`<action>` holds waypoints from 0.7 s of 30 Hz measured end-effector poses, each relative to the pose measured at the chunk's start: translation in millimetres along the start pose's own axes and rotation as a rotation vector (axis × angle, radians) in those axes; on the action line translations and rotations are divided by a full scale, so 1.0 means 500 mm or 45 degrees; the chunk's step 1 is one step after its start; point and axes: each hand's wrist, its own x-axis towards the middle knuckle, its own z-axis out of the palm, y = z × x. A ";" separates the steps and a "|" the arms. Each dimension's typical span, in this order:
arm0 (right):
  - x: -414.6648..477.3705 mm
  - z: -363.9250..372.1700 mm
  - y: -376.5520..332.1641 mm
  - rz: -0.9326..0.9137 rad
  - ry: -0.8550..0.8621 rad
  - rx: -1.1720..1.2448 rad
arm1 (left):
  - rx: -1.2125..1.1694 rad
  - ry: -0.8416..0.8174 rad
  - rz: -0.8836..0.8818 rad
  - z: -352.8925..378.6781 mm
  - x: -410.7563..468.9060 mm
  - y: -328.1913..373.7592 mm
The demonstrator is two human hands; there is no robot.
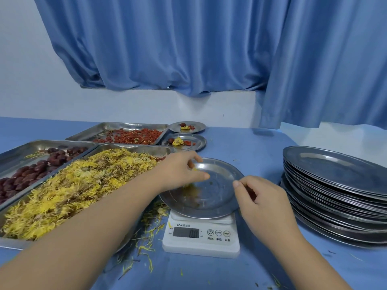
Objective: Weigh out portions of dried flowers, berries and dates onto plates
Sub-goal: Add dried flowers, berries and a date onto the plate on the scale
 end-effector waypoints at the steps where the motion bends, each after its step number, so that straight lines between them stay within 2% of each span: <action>1: 0.000 -0.001 -0.001 -0.010 0.000 0.003 | -0.018 -0.039 0.009 -0.001 -0.003 0.003; 6: -0.012 0.001 -0.023 -0.111 -0.042 -0.059 | -0.266 0.017 0.044 -0.037 -0.037 0.012; 13: -0.038 0.007 -0.086 -0.346 -0.090 -0.185 | -0.427 0.127 -0.033 -0.112 -0.118 -0.019; 17: -0.029 0.028 -0.160 -0.473 -0.003 -0.143 | -0.417 0.169 -0.091 -0.174 -0.166 -0.065; 21: -0.010 0.105 -0.248 -0.551 -0.070 -0.189 | -0.337 0.286 -0.234 -0.261 -0.202 -0.139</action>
